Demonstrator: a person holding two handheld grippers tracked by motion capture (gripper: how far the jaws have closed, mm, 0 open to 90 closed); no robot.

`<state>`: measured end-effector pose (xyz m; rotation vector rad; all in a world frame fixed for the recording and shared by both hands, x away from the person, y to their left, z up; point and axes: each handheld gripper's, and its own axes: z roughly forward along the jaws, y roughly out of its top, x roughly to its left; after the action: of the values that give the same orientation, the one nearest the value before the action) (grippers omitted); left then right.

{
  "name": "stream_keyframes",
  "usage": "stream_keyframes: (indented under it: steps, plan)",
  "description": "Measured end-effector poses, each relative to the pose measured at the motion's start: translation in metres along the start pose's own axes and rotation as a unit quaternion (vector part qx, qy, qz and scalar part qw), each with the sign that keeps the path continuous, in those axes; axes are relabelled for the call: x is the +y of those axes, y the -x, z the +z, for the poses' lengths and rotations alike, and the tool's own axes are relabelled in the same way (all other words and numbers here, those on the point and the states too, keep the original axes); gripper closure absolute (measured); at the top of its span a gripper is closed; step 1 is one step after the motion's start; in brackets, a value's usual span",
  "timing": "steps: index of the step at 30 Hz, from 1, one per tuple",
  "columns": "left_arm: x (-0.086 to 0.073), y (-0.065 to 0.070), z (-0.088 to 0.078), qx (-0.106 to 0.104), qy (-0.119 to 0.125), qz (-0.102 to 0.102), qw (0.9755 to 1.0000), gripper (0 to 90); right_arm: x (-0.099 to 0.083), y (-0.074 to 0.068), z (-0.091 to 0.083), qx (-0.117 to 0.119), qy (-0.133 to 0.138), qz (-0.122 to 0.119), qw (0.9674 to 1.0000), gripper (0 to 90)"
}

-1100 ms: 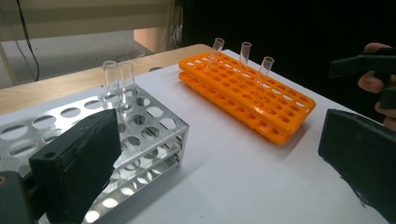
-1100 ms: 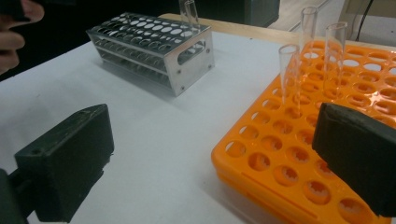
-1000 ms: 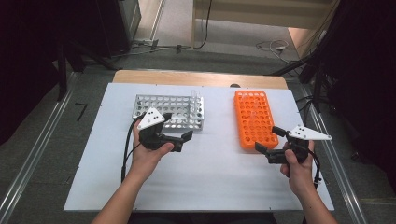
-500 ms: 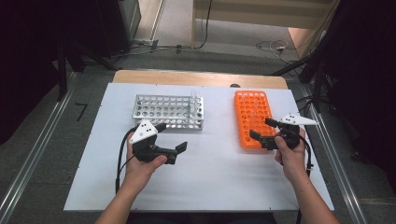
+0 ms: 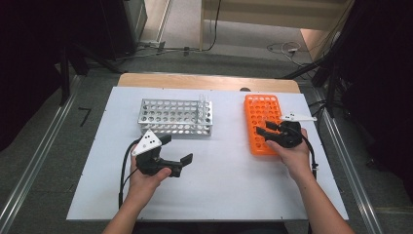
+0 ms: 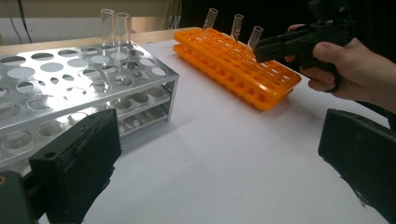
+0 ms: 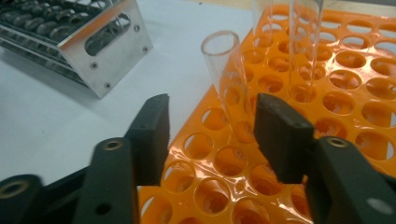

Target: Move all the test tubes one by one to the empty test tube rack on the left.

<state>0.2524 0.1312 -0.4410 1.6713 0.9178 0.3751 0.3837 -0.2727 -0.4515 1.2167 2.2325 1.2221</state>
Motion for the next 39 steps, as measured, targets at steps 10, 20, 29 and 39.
stream_keyframes:
  steps: [10,20,29,39]
  plan:
    - [-0.001,-0.002,0.0,0.002,-0.002,-0.004,1.0,0.0,0.004,0.003,0.014,-0.03,-0.019,-0.003,0.9994,59.1]
    - [-0.001,0.0,0.001,0.001,-0.004,-0.005,1.0,0.0,0.006,-0.003,0.022,-0.084,-0.03,-0.015,0.9959,68.4]
    - [-0.001,-0.001,0.001,0.003,-0.002,-0.007,1.0,0.0,0.005,-0.004,0.021,-0.097,-0.019,-0.016,0.995,74.0]
    - [-0.001,-0.001,0.003,0.002,-0.003,-0.005,1.0,0.0,0.011,-0.004,-0.004,-0.054,0.042,-0.019,0.9975,74.2]
